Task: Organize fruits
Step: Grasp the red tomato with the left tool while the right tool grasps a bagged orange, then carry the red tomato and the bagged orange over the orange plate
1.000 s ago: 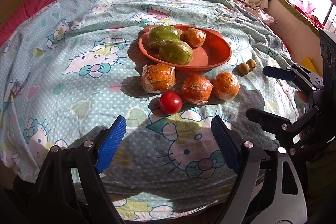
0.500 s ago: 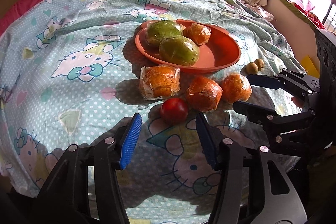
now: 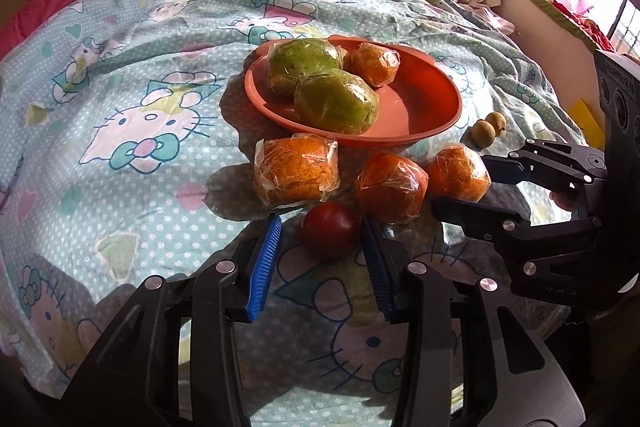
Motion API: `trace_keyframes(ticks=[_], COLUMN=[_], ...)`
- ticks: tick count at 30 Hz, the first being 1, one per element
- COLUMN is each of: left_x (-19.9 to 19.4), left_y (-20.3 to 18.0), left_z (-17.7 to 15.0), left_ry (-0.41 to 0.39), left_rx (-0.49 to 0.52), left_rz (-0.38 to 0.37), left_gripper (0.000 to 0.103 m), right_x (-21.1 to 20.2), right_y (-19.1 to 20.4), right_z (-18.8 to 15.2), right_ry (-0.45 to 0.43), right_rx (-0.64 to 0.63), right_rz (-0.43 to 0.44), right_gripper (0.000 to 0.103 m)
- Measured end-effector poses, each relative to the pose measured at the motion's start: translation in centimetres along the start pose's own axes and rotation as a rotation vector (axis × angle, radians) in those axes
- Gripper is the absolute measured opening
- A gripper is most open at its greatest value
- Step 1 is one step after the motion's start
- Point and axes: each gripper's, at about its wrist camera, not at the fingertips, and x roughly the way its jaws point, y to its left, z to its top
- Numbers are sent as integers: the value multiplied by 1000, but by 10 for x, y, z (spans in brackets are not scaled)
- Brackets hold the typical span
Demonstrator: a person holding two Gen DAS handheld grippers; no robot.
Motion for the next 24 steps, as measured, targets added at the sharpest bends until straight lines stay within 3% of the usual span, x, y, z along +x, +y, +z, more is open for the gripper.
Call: trace_keyframes(ticks=[6, 14, 24], left_x=[4, -11, -46], left_y=[-2, 4, -5], left_z=[1, -3, 8], left_ry=[4, 5, -68], left_rx=[11, -23, -15], left_rz=[-5, -47, -64], left_gripper=[22, 21, 21], right_x=[-7, -20, -43], right_y=[-3, -5, -6], right_z=[-2, -2, 4], right_ry=[-8, -36, -91], right_rx=[16, 36, 43], right_rz=[5, 12, 11], right_gripper=[39, 39, 39])
